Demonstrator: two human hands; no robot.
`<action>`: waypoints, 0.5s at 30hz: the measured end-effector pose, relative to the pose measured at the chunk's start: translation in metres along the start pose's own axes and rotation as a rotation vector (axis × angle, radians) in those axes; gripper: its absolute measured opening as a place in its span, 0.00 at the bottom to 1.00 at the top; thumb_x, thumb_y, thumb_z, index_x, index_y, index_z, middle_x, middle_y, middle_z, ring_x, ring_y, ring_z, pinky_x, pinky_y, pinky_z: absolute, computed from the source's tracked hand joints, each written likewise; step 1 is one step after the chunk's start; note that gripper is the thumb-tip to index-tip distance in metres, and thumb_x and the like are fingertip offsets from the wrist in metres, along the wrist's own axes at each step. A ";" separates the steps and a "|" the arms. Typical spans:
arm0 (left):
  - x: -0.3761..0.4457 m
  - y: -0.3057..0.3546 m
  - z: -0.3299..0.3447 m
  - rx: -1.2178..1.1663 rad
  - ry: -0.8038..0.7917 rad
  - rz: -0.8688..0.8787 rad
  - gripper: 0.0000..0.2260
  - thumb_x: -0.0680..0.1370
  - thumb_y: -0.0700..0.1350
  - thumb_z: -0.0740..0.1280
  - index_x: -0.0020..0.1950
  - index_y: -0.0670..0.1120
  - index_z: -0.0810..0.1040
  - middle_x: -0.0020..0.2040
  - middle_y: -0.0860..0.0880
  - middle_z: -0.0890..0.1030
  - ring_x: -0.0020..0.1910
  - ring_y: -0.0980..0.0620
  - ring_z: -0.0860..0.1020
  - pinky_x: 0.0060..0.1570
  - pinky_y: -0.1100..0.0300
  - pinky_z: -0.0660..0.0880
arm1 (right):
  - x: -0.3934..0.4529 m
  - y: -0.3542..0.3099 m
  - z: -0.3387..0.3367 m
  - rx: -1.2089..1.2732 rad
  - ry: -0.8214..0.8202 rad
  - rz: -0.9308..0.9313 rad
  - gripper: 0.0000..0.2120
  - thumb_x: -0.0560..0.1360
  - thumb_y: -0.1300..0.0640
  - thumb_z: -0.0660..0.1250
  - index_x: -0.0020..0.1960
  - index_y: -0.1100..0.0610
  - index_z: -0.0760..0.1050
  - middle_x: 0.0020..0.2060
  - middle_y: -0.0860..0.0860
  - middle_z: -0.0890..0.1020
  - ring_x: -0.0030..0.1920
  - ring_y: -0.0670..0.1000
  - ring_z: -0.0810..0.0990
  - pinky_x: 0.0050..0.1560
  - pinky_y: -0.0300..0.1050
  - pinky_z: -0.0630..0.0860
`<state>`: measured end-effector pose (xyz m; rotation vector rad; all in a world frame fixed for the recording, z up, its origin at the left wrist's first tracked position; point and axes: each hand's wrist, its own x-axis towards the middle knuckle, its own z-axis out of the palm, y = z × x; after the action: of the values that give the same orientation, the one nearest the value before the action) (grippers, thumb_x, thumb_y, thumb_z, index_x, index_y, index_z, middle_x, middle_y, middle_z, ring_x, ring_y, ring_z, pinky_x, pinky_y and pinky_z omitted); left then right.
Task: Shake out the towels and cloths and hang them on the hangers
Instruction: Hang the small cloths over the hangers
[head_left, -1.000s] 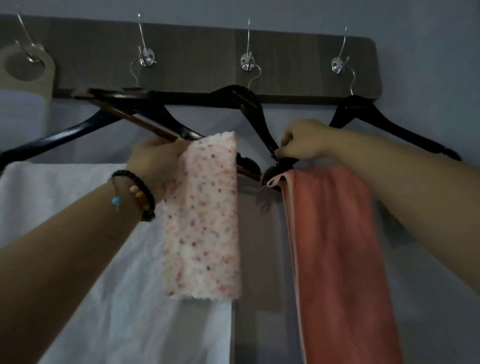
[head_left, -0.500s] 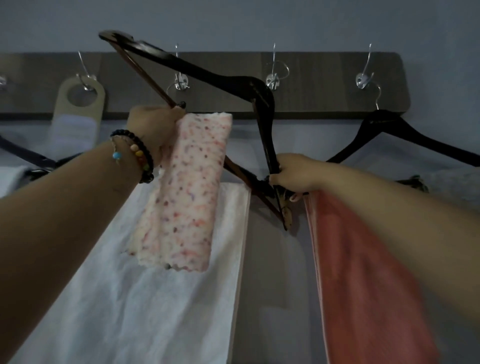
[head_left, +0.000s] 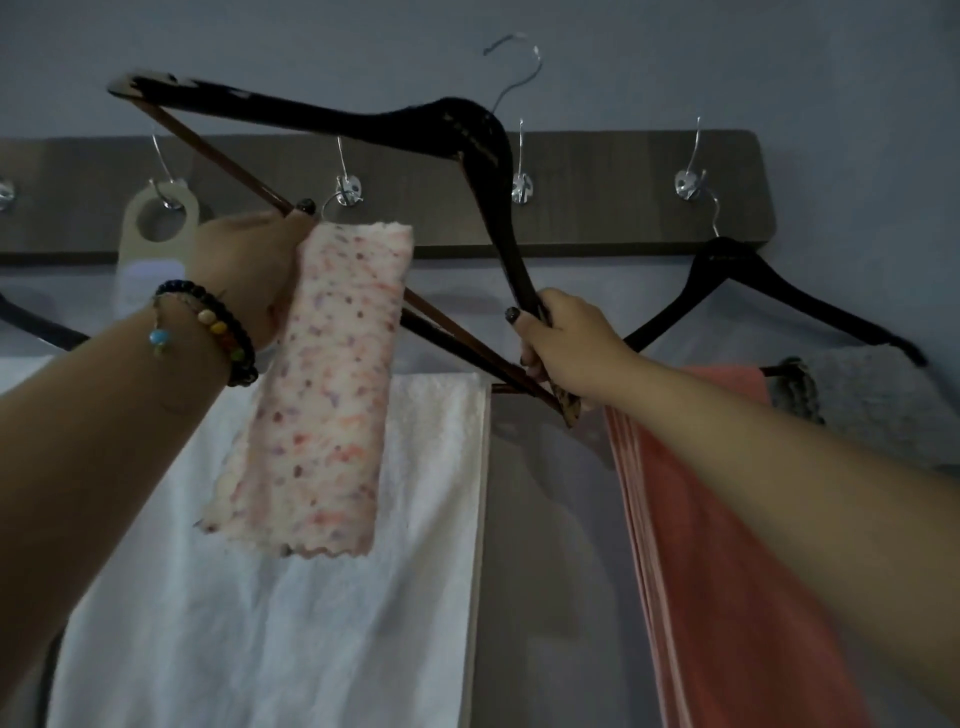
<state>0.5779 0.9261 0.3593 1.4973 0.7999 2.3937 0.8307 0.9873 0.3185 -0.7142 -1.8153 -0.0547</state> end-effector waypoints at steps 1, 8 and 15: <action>-0.001 0.000 -0.001 0.015 0.005 0.022 0.06 0.74 0.48 0.72 0.39 0.47 0.81 0.41 0.48 0.82 0.44 0.50 0.81 0.47 0.57 0.79 | 0.002 -0.001 -0.002 -0.017 -0.027 0.028 0.11 0.81 0.50 0.59 0.48 0.57 0.73 0.39 0.55 0.83 0.38 0.50 0.81 0.41 0.45 0.79; -0.020 -0.011 -0.019 0.432 0.079 0.126 0.09 0.76 0.54 0.70 0.48 0.49 0.81 0.34 0.51 0.75 0.28 0.53 0.71 0.25 0.64 0.70 | 0.001 -0.022 0.018 -0.192 -0.065 0.009 0.10 0.81 0.51 0.57 0.53 0.57 0.71 0.45 0.54 0.79 0.43 0.52 0.79 0.37 0.44 0.74; -0.038 -0.008 -0.048 0.526 0.120 0.191 0.11 0.74 0.51 0.73 0.44 0.44 0.79 0.36 0.47 0.76 0.28 0.53 0.74 0.26 0.64 0.74 | -0.024 -0.045 0.017 -0.038 0.028 -0.044 0.11 0.79 0.53 0.62 0.38 0.53 0.69 0.37 0.54 0.76 0.37 0.56 0.82 0.37 0.54 0.82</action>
<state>0.5520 0.8994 0.3099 1.6790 1.4660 2.5572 0.7987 0.9470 0.3051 -0.6971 -1.8069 -0.1282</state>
